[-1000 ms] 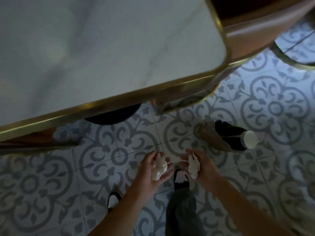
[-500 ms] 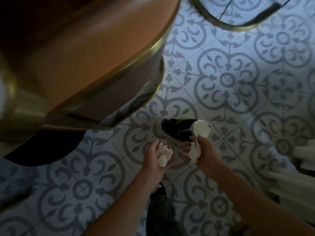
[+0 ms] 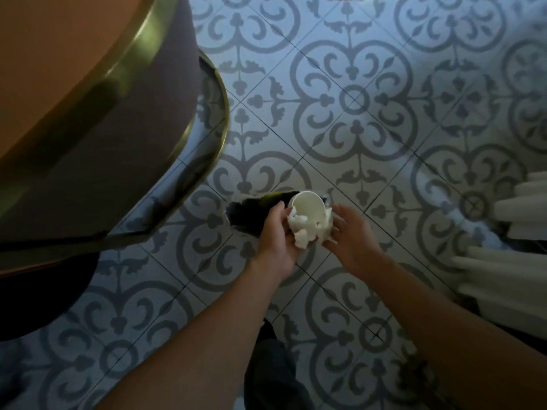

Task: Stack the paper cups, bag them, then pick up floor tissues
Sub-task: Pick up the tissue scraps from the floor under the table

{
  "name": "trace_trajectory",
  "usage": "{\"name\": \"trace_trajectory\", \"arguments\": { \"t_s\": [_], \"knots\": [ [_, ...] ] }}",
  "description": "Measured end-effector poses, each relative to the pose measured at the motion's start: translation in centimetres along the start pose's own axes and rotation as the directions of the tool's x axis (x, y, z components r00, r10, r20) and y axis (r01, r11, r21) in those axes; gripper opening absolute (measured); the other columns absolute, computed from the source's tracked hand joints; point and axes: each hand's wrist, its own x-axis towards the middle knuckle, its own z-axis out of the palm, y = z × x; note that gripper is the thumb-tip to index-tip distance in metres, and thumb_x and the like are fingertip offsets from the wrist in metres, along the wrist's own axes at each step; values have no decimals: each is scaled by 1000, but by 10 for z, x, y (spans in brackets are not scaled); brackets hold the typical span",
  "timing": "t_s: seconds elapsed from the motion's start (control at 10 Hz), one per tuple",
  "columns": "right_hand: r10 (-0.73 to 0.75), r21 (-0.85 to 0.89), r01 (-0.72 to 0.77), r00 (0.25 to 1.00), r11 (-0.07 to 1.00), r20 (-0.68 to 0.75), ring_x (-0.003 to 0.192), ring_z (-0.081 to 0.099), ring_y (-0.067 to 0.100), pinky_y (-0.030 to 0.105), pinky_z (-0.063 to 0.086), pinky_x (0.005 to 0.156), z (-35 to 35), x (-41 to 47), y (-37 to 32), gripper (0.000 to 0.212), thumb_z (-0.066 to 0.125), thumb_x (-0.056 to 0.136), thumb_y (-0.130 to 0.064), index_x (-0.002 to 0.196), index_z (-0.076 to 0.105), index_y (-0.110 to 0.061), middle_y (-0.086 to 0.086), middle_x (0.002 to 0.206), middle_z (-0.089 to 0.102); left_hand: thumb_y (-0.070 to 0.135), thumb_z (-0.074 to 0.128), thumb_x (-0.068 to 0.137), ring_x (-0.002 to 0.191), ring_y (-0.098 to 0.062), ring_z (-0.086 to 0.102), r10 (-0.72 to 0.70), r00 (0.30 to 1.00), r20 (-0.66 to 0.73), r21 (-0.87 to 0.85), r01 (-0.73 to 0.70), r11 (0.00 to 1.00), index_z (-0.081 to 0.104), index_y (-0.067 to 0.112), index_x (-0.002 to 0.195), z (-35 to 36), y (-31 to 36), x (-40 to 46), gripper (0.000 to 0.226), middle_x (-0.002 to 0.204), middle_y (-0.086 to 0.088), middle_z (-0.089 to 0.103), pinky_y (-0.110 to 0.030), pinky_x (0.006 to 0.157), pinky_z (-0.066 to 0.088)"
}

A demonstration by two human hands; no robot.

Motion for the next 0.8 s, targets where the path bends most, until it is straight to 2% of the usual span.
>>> {"name": "trace_trajectory", "arguments": {
  "t_s": [0.1, 0.2, 0.3, 0.4, 0.5, 0.6, 0.7, 0.8],
  "knots": [
    [-6, 17, 6, 1000, 1000, 2, 95, 65, 17, 34, 51, 81, -2, 6, -2, 32, 41, 98, -33, 112, 62, -13, 2, 105, 69, 48, 34, 99, 118, -30, 58, 7, 1000, 10, 28, -7, 1000, 53, 13, 136, 6, -1, 9, 54, 131, -15, 60, -43, 95, 48],
    [-24, -25, 23, 1000, 999, -14, 94, 66, 11, 32, 51, 89, 0, 4, -2, 28, 39, 99, -32, 100, 64, -22, -5, 96, 71, 48, 33, 99, 126, -28, 53, 10, 999, 31, -1, -10, 1000, 42, 16, 144, 7, -2, 8, 56, 142, -11, 52, -47, 99, 49],
    [-23, -74, 17, 997, 997, -77, 110, 55, 16, 38, 41, 104, -1, -1, 5, 27, 40, 99, -34, 117, 55, -20, -4, 114, 58, 48, 33, 100, 131, -28, 48, 26, 999, 20, -13, -26, 1000, 37, 16, 147, 2, -1, 2, 57, 149, -9, 45, -46, 95, 50],
    [1, -171, -27, 989, 985, -151, 116, 56, 28, 43, 46, 101, -3, -12, 15, 33, 46, 96, -33, 123, 53, -14, 14, 124, 57, 47, 33, 101, 131, -27, 48, 32, 999, -5, 19, -32, 999, 42, 16, 144, -11, -4, -11, 53, 146, -9, 49, -47, 98, 49],
    [2, -356, -68, 983, 932, -183, 102, 63, 27, 44, 51, 95, -1, -33, 27, 15, 50, 95, -26, 97, 61, -17, 15, 111, 64, 43, 36, 101, 123, -24, 54, 49, 995, -87, 142, -36, 989, 48, 16, 139, -38, -11, -32, 48, 138, -7, 55, -42, 92, 51],
    [-44, -483, -55, 981, 874, -190, 84, 62, 25, 38, 52, 84, 7, -62, 39, 16, 50, 96, -17, 92, 65, -14, 9, 90, 66, 33, 45, 100, 110, -20, 61, 108, 973, -204, 270, -50, 962, 58, 15, 124, -80, -9, -62, 32, 126, -6, 63, -42, 91, 53],
    [-48, -568, -50, 987, 822, -156, 87, 64, 26, 43, 53, 87, 22, -94, 48, 15, 49, 96, -16, 101, 63, -14, 10, 95, 67, 26, 49, 99, 101, -22, 63, 174, 945, -277, 408, -48, 912, 65, 17, 105, -121, 4, -107, 20, 113, -9, 67, -39, 82, 55],
    [-47, -649, -33, 993, 760, -106, 84, 65, 28, 46, 54, 86, 48, -128, 50, 15, 49, 96, -15, 99, 63, -15, 12, 91, 68, 23, 50, 98, 93, -24, 62, 214, 935, -283, 507, -44, 861, 65, 12, 104, -157, 16, -157, 20, 104, -11, 67, -32, 70, 52]
  ]
}}
